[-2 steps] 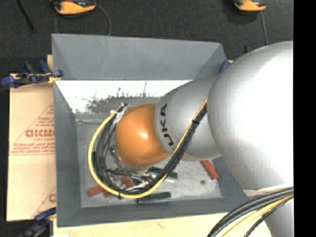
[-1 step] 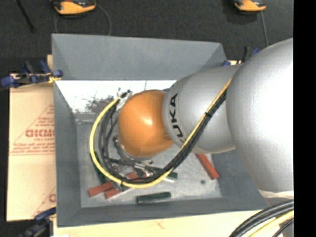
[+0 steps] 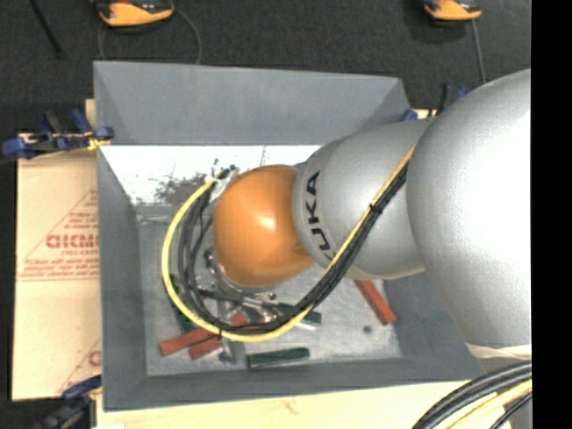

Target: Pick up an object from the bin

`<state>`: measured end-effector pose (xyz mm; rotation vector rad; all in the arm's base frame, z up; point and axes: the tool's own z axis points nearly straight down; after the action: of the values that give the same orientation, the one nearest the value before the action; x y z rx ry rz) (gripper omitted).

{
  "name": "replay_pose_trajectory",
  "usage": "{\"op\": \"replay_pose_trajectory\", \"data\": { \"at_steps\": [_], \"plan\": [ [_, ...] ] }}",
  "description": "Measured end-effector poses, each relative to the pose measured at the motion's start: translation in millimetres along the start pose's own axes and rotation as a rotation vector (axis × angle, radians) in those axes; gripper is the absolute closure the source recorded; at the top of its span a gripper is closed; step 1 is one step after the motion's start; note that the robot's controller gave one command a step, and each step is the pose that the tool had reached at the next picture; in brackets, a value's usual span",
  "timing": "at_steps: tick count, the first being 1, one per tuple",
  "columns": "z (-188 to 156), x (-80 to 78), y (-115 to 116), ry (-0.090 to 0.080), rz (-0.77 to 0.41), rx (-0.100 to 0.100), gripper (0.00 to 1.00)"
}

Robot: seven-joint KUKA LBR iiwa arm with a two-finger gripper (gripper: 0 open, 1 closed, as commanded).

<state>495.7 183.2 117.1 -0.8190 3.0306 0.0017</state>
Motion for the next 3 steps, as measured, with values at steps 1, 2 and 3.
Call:
{"op": "replay_pose_trajectory", "data": {
  "at_steps": [1,2,3],
  "plan": [
    [46,11.9,-4,-0.008,0.187,0.001,0.0],
    [43,11.3,-3,-0.007,0.186,0.0,1.0],
    [-190,9.6,-14,-0.01,0.144,0.004,1.0]
  ]
}}
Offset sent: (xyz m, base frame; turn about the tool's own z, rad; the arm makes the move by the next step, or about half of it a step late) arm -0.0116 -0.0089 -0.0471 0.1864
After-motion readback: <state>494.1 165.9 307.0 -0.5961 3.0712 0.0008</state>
